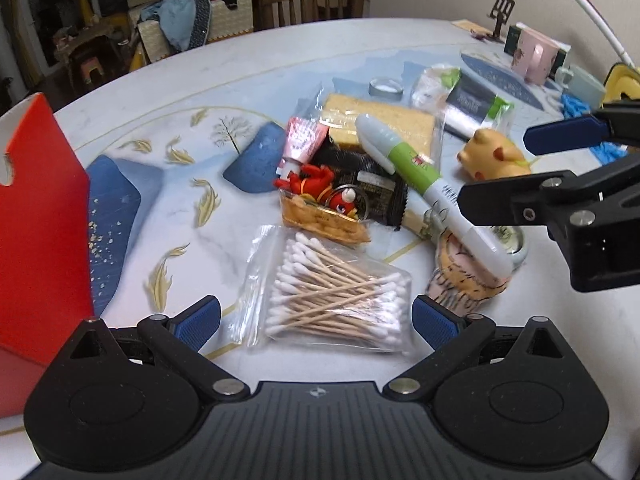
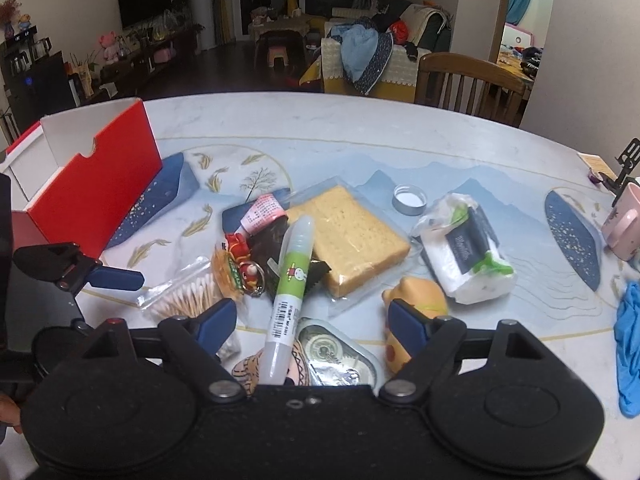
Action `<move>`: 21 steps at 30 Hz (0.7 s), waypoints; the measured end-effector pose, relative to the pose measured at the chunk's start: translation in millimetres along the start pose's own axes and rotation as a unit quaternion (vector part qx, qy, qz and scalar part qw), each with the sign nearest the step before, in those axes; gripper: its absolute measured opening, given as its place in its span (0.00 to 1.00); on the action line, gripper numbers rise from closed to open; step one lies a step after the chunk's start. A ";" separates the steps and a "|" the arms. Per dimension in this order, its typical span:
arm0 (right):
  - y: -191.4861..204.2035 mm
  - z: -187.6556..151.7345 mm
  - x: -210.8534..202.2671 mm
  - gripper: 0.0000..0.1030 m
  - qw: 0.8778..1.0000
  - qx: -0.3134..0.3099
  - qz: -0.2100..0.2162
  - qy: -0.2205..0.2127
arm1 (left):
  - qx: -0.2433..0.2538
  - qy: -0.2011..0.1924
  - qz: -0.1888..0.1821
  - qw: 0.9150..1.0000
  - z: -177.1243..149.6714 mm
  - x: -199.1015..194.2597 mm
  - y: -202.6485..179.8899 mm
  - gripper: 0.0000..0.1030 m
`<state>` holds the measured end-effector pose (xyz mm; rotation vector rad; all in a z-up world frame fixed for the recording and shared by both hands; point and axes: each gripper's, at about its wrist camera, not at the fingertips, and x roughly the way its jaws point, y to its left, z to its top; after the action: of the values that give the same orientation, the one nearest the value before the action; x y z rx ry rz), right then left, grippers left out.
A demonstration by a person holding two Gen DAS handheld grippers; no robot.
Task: Organize objects
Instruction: 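Grasp the cotton swab bag with the left tool while the right tool grasps the glue stick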
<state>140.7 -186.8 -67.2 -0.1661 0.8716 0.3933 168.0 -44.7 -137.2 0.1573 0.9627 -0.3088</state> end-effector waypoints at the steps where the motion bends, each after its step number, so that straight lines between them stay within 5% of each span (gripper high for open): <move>1: 0.8 0.2 2.9 0.78 1.000 0.000 0.001 0.004 | 0.000 0.001 -0.004 1.000 -0.4 2.3 1.0 0.99; 10: 5.0 1.4 28.4 0.55 0.999 0.011 0.006 0.041 | 0.018 -0.004 -0.021 1.000 -2.0 9.0 -2.2 0.98; 14: 0.3 1.4 35.7 0.36 0.998 0.031 0.014 0.055 | 0.032 -0.010 -0.021 0.999 -2.6 8.7 -5.2 0.91; 21: -2.0 2.7 35.6 0.17 0.997 0.052 0.015 0.056 | 0.029 -0.017 -0.018 0.999 -1.5 2.7 -6.1 0.69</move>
<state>163.9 -178.2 -92.9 -0.0801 1.0027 0.3689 166.3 -50.5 -140.3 0.1874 0.9250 -0.3724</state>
